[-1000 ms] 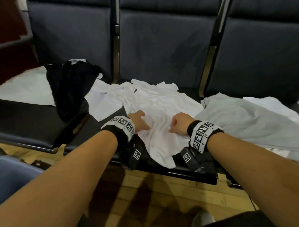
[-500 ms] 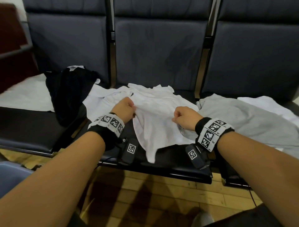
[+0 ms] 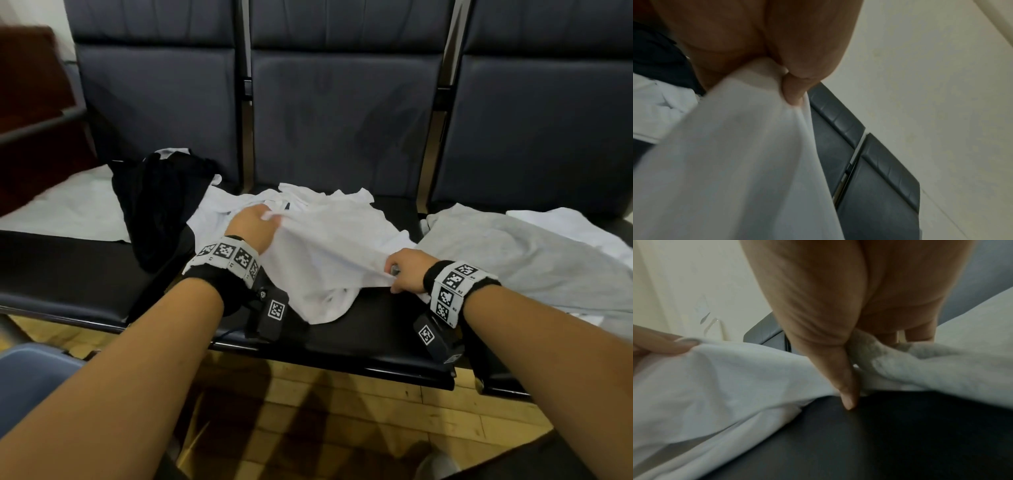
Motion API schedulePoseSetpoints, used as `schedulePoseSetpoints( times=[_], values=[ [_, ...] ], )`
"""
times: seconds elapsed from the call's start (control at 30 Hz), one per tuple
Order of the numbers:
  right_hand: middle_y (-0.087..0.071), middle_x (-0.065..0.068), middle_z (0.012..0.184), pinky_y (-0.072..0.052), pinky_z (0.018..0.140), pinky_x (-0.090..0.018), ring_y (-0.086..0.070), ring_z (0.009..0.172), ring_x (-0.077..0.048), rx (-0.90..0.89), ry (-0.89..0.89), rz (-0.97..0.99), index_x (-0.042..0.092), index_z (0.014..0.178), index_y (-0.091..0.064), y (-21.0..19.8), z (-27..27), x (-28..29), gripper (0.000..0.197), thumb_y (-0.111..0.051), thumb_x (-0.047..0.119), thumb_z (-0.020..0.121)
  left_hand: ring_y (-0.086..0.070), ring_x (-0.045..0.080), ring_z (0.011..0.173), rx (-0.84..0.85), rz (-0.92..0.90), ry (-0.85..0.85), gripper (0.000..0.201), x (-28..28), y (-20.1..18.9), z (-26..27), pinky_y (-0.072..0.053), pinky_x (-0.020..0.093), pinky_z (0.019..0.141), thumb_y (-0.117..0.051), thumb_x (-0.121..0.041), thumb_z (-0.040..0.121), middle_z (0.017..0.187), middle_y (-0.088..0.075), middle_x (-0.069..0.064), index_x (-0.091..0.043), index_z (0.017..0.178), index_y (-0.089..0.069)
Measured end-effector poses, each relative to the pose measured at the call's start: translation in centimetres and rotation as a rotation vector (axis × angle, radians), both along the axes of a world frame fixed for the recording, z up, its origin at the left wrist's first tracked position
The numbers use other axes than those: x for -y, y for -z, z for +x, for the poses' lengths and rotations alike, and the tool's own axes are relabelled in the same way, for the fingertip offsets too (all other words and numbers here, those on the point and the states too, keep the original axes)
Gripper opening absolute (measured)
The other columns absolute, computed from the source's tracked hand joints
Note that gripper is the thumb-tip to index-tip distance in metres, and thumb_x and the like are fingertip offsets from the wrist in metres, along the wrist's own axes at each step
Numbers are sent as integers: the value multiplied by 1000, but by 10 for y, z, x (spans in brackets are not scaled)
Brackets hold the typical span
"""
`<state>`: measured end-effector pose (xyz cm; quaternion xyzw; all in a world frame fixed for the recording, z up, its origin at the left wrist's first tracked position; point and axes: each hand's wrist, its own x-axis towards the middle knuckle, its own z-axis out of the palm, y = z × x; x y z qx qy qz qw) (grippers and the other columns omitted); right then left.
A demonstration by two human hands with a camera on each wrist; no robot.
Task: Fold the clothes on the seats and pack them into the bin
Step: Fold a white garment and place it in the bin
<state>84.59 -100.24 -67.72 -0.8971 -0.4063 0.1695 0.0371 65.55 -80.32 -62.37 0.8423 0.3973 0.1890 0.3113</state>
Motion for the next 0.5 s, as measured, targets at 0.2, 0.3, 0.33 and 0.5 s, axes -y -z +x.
schedulePoseSetpoints(
  times=[0.2, 0.3, 0.33, 0.5],
  values=[
    [-47, -10, 129, -46, 98, -37, -53, 115, -30, -42, 97, 60, 30, 138, -43, -1, 12, 5, 78, -80, 47, 71, -56, 41, 113, 87, -215, -57, 42, -16, 0, -10, -46, 48, 98, -45, -32, 98, 124, -58, 23, 0, 125, -51],
    [-48, -5, 129, -43, 103, -39, -50, 119, -28, 31, -25, 8, 36, 130, -55, 6, 5, -5, 54, -70, 47, 80, -59, 33, 99, -58, -144, 35, 39, -13, 5, -18, -47, 37, 87, -52, -26, 96, 116, -59, 15, -5, 127, -48],
    [-55, -2, 124, -45, 101, -37, -54, 117, -25, 72, -54, 5, 32, 116, -66, 9, 3, -10, 33, -67, 41, 84, -56, 27, 94, -108, -88, 44, 38, -12, 7, -20, -43, 32, 81, -52, -25, 95, 115, -57, 13, -7, 128, -47],
    [-57, -7, 106, -44, 95, -45, -56, 105, -31, 185, 26, 220, 20, 104, -62, -13, -19, -28, 19, -45, 25, 97, -49, 27, 124, -156, -62, 61, 43, -12, 5, -31, -38, 30, 96, -50, -21, 96, 140, -49, 8, -14, 138, -47]
  ],
)
